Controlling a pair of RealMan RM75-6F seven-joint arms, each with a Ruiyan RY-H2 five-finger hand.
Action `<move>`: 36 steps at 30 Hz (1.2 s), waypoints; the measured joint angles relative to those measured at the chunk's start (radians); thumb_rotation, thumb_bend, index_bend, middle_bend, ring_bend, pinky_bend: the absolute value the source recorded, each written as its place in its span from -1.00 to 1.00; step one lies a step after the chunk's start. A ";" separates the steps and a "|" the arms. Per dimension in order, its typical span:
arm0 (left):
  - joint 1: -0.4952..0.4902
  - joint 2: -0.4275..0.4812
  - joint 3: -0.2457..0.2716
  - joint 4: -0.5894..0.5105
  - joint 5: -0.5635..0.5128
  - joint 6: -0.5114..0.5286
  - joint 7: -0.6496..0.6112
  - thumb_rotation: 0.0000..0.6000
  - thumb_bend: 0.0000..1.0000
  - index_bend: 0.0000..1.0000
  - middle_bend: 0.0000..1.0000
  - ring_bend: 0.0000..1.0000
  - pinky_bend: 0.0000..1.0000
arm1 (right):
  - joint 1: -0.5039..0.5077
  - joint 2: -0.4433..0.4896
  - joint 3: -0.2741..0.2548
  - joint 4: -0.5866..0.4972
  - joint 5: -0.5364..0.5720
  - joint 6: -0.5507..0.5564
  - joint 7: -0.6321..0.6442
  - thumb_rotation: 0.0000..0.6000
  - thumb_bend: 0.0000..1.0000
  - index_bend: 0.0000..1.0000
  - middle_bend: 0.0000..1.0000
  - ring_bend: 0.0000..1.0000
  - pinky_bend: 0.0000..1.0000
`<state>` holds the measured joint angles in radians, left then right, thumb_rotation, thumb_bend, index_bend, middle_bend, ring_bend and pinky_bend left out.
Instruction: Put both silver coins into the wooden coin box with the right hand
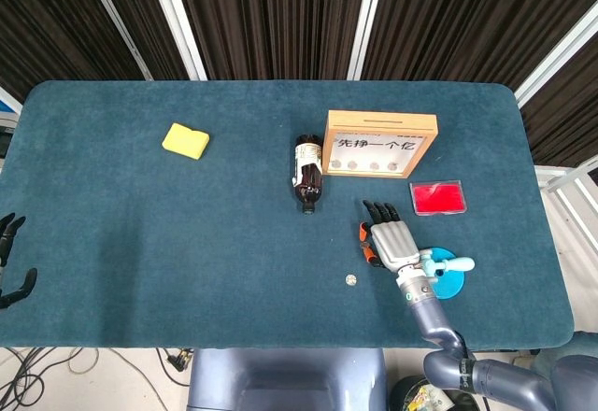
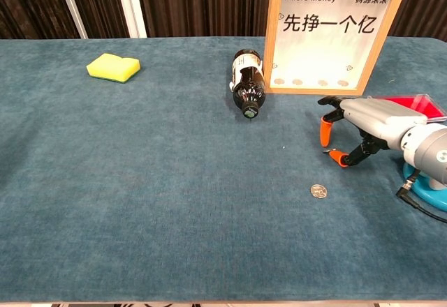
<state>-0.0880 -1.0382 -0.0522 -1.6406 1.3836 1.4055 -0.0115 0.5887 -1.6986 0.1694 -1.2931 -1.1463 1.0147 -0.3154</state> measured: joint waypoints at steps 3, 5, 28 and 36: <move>0.000 0.002 0.001 -0.003 -0.004 -0.004 0.001 1.00 -0.21 -0.88 -1.00 -1.00 -1.00 | 0.000 -0.003 0.002 0.002 0.002 0.002 0.001 1.00 -0.05 0.05 -1.00 -1.00 -1.00; 0.000 0.003 0.001 -0.006 -0.008 -0.007 0.000 1.00 -0.21 -0.88 -1.00 -1.00 -1.00 | 0.000 -0.005 0.003 0.004 0.003 0.002 0.003 1.00 -0.06 0.08 -0.99 -1.00 -1.00; 0.001 0.007 -0.001 -0.015 -0.020 -0.015 0.007 1.00 -0.21 -0.87 -1.00 -1.00 -1.00 | 0.003 -0.017 0.015 0.007 0.009 0.011 0.001 1.00 -0.05 0.16 -0.99 -1.00 -1.00; 0.000 0.009 0.000 -0.017 -0.022 -0.020 0.008 1.00 -0.21 -0.87 -1.00 -1.00 -1.00 | 0.004 -0.016 0.014 0.007 0.011 0.008 -0.002 1.00 -0.05 0.17 -0.99 -1.00 -1.00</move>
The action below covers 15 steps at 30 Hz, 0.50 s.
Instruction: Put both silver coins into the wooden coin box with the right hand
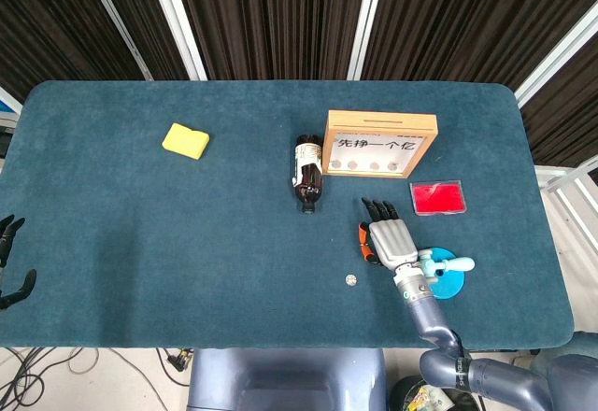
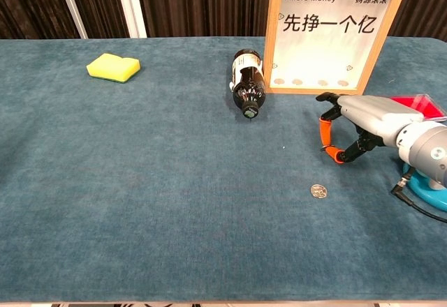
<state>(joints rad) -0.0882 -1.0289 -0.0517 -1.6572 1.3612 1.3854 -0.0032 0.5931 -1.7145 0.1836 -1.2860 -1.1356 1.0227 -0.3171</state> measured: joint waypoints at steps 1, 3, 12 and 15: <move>0.000 0.000 0.000 0.000 0.000 -0.001 0.001 1.00 -0.21 -0.87 -1.00 -1.00 -1.00 | 0.000 0.000 0.000 0.001 0.001 -0.001 0.000 1.00 -0.05 0.17 -0.99 -1.00 -1.00; 0.000 0.001 0.000 -0.002 -0.002 -0.001 0.001 1.00 -0.21 -0.87 -1.00 -1.00 -1.00 | 0.001 0.000 0.000 0.001 0.003 -0.004 0.000 1.00 -0.04 0.20 -0.99 -1.00 -1.00; -0.001 0.003 0.000 -0.005 -0.005 -0.005 0.000 1.00 -0.21 -0.87 -1.00 -1.00 -1.00 | 0.001 0.004 0.002 -0.006 0.010 -0.009 0.002 1.00 0.02 0.40 -0.99 -1.00 -1.00; 0.000 0.004 0.000 -0.006 -0.008 -0.007 -0.001 1.00 -0.21 -0.87 -1.00 -1.00 -1.00 | 0.001 0.004 0.005 -0.008 0.009 -0.006 0.004 1.00 0.03 0.45 -0.99 -1.00 -1.00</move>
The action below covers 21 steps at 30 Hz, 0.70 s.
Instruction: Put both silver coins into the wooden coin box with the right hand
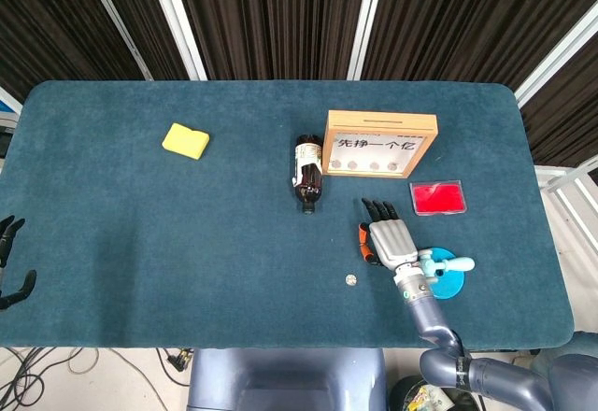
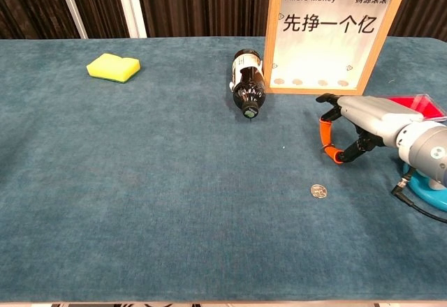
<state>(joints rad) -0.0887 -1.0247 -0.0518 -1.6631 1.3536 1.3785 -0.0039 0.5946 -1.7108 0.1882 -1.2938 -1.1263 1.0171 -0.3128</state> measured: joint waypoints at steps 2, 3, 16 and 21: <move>0.000 0.001 0.000 -0.002 -0.001 -0.002 -0.001 1.00 -0.21 -0.87 -1.00 -1.00 -1.00 | -0.001 0.000 0.002 -0.002 -0.001 0.005 0.002 1.00 0.03 0.46 -0.99 -1.00 -1.00; 0.000 0.001 0.000 -0.003 -0.002 -0.003 -0.003 1.00 -0.21 -0.87 -1.00 -1.00 -1.00 | -0.001 0.001 0.003 -0.004 -0.002 0.008 0.004 1.00 0.03 0.47 -0.99 -1.00 -1.00; 0.000 0.003 -0.002 -0.009 -0.009 -0.006 -0.008 1.00 -0.21 -0.88 -1.00 -1.00 -1.00 | -0.015 0.095 0.034 -0.139 -0.034 0.062 0.032 1.00 0.03 0.49 -0.99 -1.00 -1.00; 0.001 0.003 -0.003 -0.011 -0.010 -0.004 -0.012 1.00 -0.21 -0.89 -1.00 -1.00 -1.00 | -0.017 0.181 0.082 -0.245 -0.041 0.114 -0.009 1.00 0.03 0.50 -0.99 -1.00 -1.00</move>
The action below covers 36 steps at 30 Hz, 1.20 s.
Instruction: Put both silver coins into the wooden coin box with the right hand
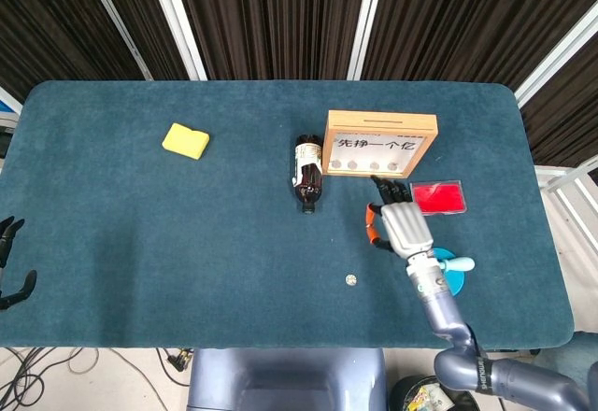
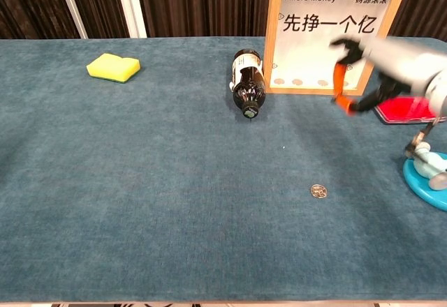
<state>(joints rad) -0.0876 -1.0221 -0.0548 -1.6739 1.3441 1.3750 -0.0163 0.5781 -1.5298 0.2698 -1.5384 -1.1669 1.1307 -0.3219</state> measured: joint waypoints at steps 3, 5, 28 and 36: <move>0.000 0.000 -0.001 -0.001 -0.002 -0.001 -0.003 1.00 -0.21 -0.89 -1.00 -1.00 -1.00 | 0.004 0.050 0.044 -0.047 0.011 0.021 -0.024 1.00 0.03 0.51 -0.99 -1.00 -1.00; 0.000 0.000 -0.001 -0.001 -0.003 -0.001 -0.004 1.00 -0.21 -0.89 -1.00 -1.00 -1.00 | 0.011 0.088 0.082 -0.082 0.026 0.031 -0.041 1.00 0.03 0.52 -0.99 -1.00 -1.00; -0.008 -0.009 -0.018 -0.003 -0.077 -0.035 0.007 1.00 -0.21 -0.89 -1.00 -1.00 -1.00 | 0.300 0.302 0.334 -0.061 0.466 -0.185 -0.256 1.00 0.03 0.52 -0.99 -1.00 -1.00; -0.014 -0.017 -0.033 -0.009 -0.136 -0.056 0.031 1.00 -0.21 -0.89 -1.00 -1.00 -1.00 | 0.449 0.295 0.295 0.138 0.671 -0.309 -0.341 1.00 0.03 0.52 -0.99 -1.00 -1.00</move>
<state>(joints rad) -0.1021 -1.0387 -0.0877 -1.6832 1.2085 1.3188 0.0144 1.0270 -1.2347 0.5644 -1.4004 -0.4957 0.8215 -0.6628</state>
